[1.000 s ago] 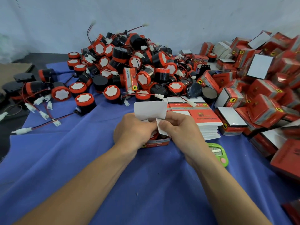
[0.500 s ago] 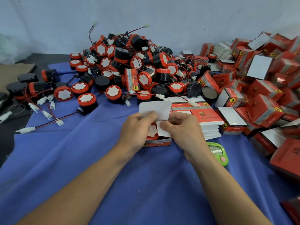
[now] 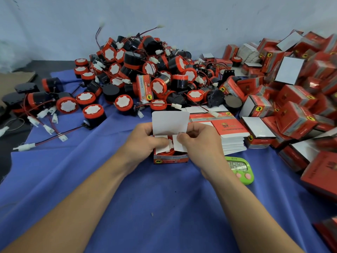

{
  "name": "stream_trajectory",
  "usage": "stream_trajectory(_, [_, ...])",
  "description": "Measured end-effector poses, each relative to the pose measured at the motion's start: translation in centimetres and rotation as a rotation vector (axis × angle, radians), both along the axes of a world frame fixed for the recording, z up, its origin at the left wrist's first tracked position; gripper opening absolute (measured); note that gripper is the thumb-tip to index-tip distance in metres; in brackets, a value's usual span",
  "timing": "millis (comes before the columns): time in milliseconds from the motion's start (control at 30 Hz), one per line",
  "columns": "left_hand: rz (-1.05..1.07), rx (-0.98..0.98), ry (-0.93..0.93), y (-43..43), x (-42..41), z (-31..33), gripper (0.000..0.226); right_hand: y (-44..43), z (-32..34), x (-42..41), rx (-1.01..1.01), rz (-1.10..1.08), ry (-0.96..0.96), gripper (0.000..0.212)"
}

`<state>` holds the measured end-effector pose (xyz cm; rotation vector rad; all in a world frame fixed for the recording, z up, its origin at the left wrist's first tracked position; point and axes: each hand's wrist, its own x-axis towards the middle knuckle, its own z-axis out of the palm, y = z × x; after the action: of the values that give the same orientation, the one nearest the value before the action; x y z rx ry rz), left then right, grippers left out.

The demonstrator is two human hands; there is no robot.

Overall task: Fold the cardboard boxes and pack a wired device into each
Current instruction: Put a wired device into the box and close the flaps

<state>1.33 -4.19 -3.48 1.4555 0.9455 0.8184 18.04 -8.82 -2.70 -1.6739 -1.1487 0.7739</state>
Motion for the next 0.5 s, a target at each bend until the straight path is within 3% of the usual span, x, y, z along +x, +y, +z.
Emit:
stream_trajectory(200, [0.027,-0.003,-0.018,0.3,-0.2,-0.2,0.04,-0.4,0.0,-0.6,0.058,-0.018,-0.097,0.029])
stream_trajectory(400, [0.011,-0.017,-0.014,0.4,0.0,-0.4,0.038,0.2,0.4,-1.1,-0.018,-0.062,0.031,0.011])
stream_trajectory(500, [0.006,-0.027,-0.021,0.3,0.2,-0.4,0.038,0.2,0.3,-1.3,0.017,-0.099,-0.071,0.015])
